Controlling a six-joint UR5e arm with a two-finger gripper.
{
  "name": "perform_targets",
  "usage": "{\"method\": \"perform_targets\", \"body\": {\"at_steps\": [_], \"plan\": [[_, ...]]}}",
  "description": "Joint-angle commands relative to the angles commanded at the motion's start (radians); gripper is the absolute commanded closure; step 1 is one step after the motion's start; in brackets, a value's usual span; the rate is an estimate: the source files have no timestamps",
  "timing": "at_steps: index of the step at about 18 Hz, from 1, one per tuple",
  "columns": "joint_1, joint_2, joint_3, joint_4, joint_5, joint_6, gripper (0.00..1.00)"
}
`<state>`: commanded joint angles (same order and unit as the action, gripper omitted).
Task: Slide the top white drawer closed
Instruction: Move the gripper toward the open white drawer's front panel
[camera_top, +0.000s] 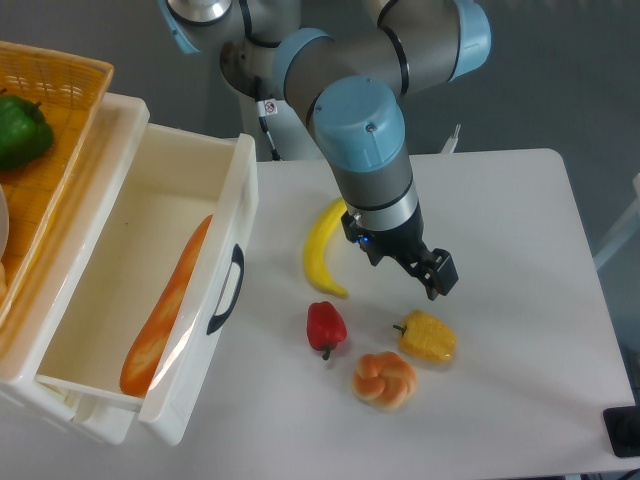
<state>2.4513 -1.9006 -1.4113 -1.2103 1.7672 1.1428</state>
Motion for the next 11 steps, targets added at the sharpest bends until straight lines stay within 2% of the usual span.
{"method": "perform_targets", "body": {"at_steps": [5, 11], "plan": [[-0.002, -0.002, -0.003, 0.0, -0.017, -0.067, 0.0], [-0.003, -0.002, -0.049, 0.0, -0.054, -0.083, 0.0]]}}
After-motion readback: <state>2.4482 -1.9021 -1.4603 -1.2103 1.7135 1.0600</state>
